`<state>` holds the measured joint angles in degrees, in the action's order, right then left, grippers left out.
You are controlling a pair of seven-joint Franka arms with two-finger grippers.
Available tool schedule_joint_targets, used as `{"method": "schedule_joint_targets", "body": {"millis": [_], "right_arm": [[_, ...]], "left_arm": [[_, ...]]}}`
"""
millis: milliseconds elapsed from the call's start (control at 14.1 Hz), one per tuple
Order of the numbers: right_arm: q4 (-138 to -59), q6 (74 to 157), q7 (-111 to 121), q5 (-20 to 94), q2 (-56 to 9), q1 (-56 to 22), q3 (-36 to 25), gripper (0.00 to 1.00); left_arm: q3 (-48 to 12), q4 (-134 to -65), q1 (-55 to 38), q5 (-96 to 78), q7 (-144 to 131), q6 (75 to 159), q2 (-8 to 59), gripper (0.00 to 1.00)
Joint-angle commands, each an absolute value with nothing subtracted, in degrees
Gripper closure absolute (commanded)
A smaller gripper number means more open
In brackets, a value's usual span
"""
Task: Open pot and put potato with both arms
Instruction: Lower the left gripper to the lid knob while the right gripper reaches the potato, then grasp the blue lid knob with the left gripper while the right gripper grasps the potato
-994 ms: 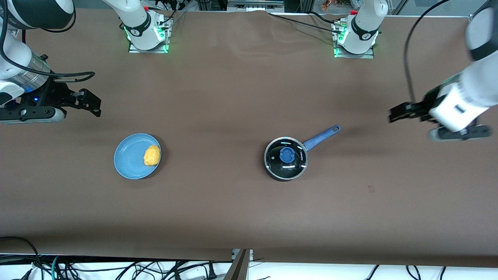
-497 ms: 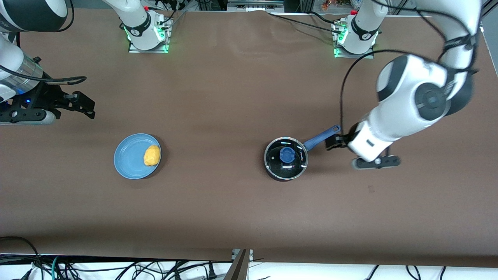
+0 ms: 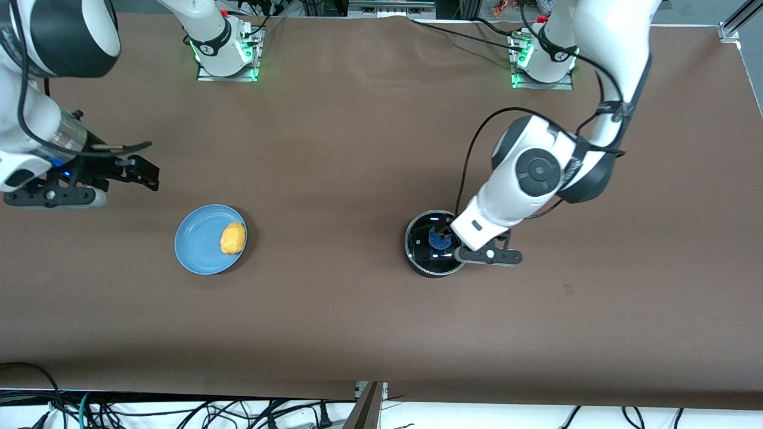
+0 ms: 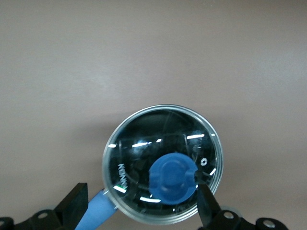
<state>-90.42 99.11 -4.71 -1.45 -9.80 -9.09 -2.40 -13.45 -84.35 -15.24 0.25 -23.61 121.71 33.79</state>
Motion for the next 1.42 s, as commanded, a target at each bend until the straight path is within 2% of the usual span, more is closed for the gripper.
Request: {"method": "schedule_joint_targets", "body": {"millis": [0,213,639,1349], "right_arm": [[-89.8,98.5,-3.1,-2.0,-12.7,-9.5,-2.0,0.0],[-89.8,99.6,-3.0,-1.1,-16.4,-9.8,-1.7,0.0],[-90.1,110.1,-4.1,-1.1,-28.3,-13.1,-1.6,0.01],[-92.1,117.7,-4.4,-0.5,-35.3,-13.6,-1.6,0.01]], "left_arm": [[-13.2,-82.8,-16.5,3.8,-23.8,123.0,36.0,0.0],[-13.2,-82.9,-17.2,5.0,-23.5,123.9,37.2,0.0],[-13.3,-83.0,-19.2,9.7,-23.6,128.9,39.5,0.0],[-13.4,-85.0,-19.2,10.4,-23.4,128.7,39.4,0.04]]}}
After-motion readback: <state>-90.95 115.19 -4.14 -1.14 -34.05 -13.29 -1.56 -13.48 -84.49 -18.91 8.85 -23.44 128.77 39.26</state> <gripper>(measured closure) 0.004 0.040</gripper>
